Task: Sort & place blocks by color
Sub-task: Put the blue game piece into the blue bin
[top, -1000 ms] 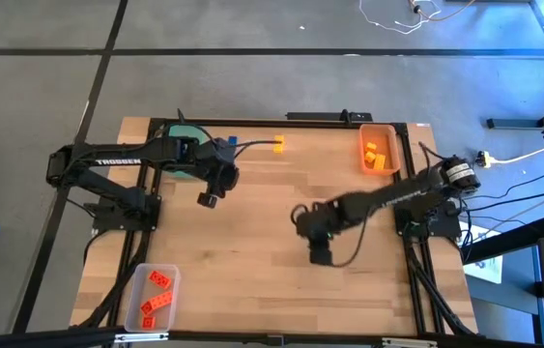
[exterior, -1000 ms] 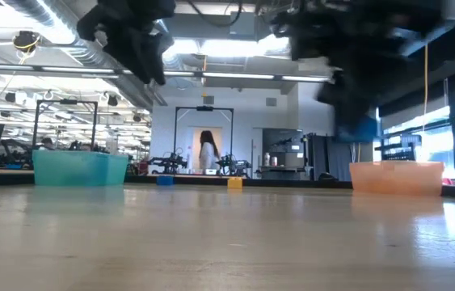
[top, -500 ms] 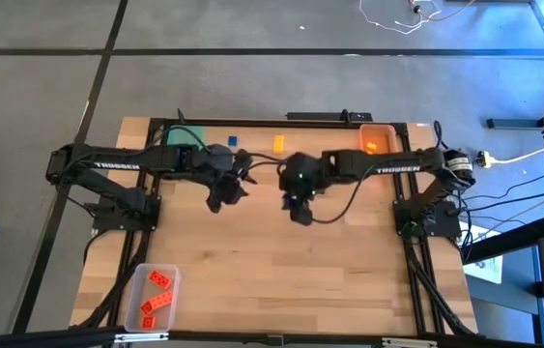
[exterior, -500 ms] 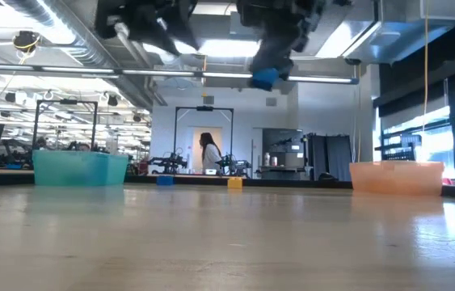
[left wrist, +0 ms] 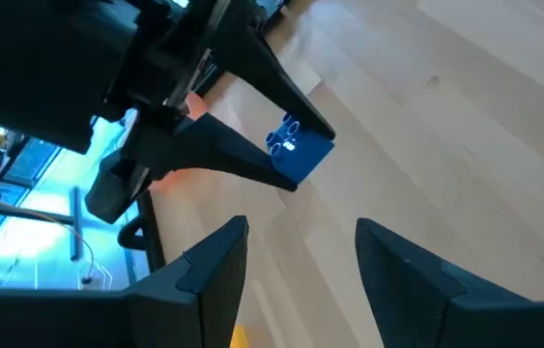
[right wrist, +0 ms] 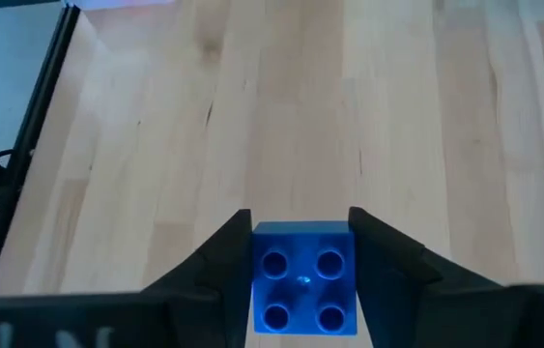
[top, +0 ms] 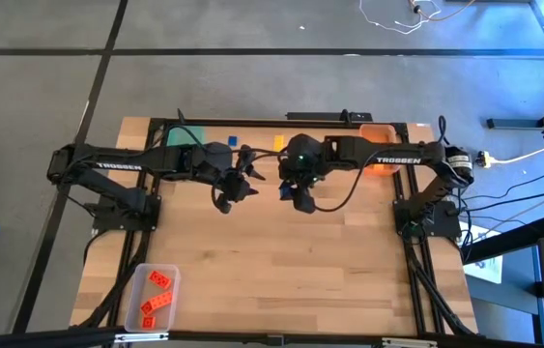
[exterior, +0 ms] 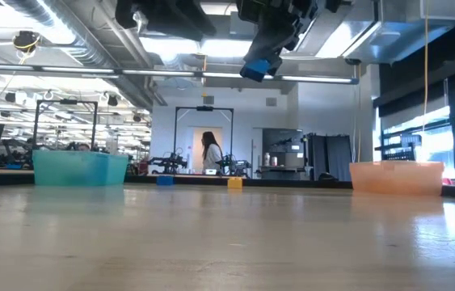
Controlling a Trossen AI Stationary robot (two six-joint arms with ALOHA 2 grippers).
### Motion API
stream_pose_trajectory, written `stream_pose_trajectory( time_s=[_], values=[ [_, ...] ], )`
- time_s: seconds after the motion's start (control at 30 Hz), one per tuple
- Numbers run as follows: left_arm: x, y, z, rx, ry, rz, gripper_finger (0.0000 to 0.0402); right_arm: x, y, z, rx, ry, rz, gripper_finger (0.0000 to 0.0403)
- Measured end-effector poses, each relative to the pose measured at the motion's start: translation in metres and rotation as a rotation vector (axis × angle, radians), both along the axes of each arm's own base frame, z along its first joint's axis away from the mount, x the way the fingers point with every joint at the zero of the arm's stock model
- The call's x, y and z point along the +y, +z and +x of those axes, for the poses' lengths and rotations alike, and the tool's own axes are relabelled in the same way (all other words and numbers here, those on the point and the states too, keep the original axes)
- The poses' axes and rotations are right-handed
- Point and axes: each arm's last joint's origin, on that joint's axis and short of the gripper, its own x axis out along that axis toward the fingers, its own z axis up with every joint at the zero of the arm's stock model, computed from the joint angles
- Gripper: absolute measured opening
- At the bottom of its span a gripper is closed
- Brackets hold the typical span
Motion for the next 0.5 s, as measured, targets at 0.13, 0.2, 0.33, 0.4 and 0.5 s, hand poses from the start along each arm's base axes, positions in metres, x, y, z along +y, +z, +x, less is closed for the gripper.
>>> stream_pose_trajectory(
  time_s=[0.13, 0.2, 0.33, 0.4, 0.5],
  values=[
    [0.001, 0.0, 0.0, -0.001, -0.006, 0.017, 0.0185, -0.008, 0.001, -0.001, -0.008, 0.001, 0.033, 0.0138],
    [0.003, -0.002, 0.003, 0.007, -0.02, 0.053, 0.0185, -0.014, 0.001, -0.001, -0.024, 0.0, 0.054, 0.0138],
    [0.003, -0.004, 0.006, 0.015, -0.073, 0.138, 0.0185, -0.022, 0.003, -0.001, -0.053, 0.0, 0.081, 0.0138],
    [0.002, -0.008, 0.009, 0.03, -0.106, 0.181, 0.0185, -0.025, 0.004, -0.001, -0.067, 0.004, 0.097, 0.0138],
    [0.002, -0.008, 0.017, -0.001, -0.129, 0.228, 0.0185, -0.028, 0.006, 0.0, -0.089, 0.008, 0.102, 0.0138]
  ],
)
